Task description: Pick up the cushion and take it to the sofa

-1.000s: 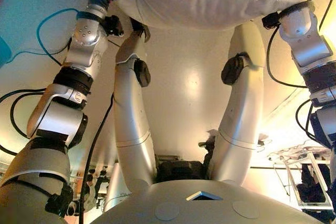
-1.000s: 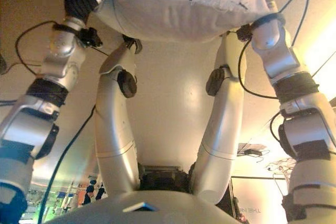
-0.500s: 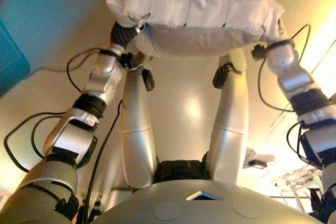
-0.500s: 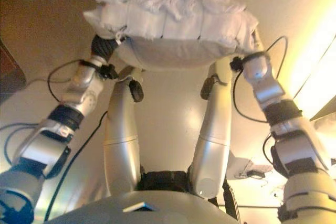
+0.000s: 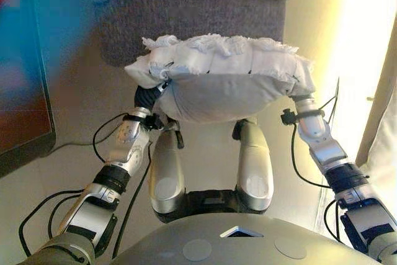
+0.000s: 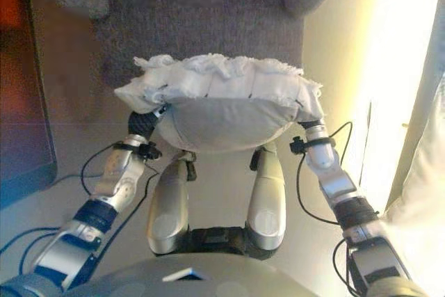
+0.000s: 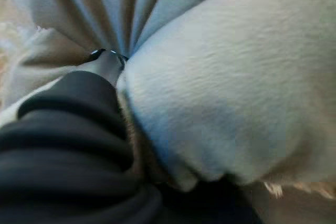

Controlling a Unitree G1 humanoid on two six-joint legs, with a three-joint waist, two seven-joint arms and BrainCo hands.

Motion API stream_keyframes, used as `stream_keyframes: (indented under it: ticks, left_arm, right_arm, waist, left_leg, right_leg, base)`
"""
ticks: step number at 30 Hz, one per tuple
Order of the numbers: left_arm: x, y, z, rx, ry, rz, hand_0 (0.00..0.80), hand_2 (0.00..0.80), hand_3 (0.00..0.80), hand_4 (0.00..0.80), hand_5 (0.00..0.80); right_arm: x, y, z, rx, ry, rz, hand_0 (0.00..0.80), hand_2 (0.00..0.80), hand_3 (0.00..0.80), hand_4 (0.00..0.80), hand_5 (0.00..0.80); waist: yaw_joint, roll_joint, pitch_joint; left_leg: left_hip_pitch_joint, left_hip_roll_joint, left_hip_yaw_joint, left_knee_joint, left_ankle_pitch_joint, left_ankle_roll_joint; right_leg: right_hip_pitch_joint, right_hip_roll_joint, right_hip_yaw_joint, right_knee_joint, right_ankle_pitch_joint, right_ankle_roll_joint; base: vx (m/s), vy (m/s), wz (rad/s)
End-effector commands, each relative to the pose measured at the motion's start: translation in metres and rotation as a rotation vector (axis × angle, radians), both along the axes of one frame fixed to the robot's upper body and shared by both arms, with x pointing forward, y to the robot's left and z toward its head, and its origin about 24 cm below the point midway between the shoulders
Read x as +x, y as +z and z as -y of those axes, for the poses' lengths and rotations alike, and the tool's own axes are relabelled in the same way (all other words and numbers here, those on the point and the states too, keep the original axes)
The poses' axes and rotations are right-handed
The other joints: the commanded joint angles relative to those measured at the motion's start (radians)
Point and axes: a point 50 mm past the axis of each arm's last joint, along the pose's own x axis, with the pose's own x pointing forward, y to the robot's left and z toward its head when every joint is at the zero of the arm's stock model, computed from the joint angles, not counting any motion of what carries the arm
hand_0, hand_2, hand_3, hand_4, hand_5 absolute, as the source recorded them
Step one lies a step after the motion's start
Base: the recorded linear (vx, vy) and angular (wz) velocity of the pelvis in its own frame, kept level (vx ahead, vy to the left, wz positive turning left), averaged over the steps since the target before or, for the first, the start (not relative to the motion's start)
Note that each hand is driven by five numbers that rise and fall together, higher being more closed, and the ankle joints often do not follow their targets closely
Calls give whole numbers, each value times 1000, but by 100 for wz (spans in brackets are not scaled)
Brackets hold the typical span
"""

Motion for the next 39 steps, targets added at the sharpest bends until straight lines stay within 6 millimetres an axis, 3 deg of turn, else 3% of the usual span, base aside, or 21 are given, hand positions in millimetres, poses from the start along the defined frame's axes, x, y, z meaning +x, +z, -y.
stream_keyframes:
  ticks: [1, 9, 16, 33, 36, 38, 39]
  left_arm:
    - [-15, 32, 19, -75, -104, 195, 800, 800, 800, 800, 800]
    - [-49, 37, 6, -170, -20, 224, 800, 800, 800, 800, 800]
    - [-60, 46, 6, -189, -50, 257, 800, 800, 800, 800, 800]
    - [-50, 54, 4, -170, -58, 265, 800, 800, 800, 800, 800]
    - [-50, 57, 2, -190, -36, 274, 800, 800, 800, 800, 800]
    - [-51, 57, 0, -199, -24, 283, 800, 800, 800, 800, 800]
    - [-52, 56, 0, -202, -14, 286, 800, 800, 800, 800, 800]
  right_arm:
    - [-23, 44, -29, 80, 185, 286, 800, 800, 800, 800, 800]
    - [-52, 38, -26, 126, 183, 243, 800, 800, 800, 800, 800]
    - [-62, 48, -27, 171, 193, 279, 800, 800, 800, 800, 800]
    - [-55, 46, -36, 199, 216, 251, 800, 800, 800, 800, 800]
    - [-54, 50, -40, 187, 246, 259, 800, 800, 800, 800, 800]
    - [-52, 51, -41, 177, 264, 265, 800, 800, 800, 800, 800]
    - [-51, 52, -42, 172, 276, 267, 800, 800, 800, 800, 800]
  waist:
    - [29, 4, -190]
    - [43, 13, -364]
    - [41, 8, -412]
    - [36, 19, -411]
    - [35, 8, -394]
    - [34, -1, -376]
    - [35, -11, -360]
  left_leg:
    - [15, -5, 43, -65, 53, 30]
    - [258, 9, 56, -183, 48, 32]
    - [370, 23, 64, -236, 36, 31]
    - [395, 66, 60, -277, 73, 8]
    - [383, 90, 55, -190, 74, -7]
    - [345, 118, 53, -85, 108, -18]
    - [315, 148, 48, -4, 155, -23]
  right_leg:
    - [150, -40, -51, -10, -102, 82]
    - [394, -9, -84, -134, -105, 65]
    - [495, 17, -96, -178, -118, 59]
    - [535, 72, -92, -187, -153, 27]
    - [523, 79, -72, -166, -159, 5]
    - [515, 86, -60, -156, -158, -11]
    - [513, 91, -51, -151, -155, -24]
  base:
    - [257, -2, 3]
    - [225, -22, 0]
    - [80, -63, 4]
    - [-24, -80, -1]
    - [-41, -116, 0]
    - [-40, -119, -6]
    - [-19, -151, -9]
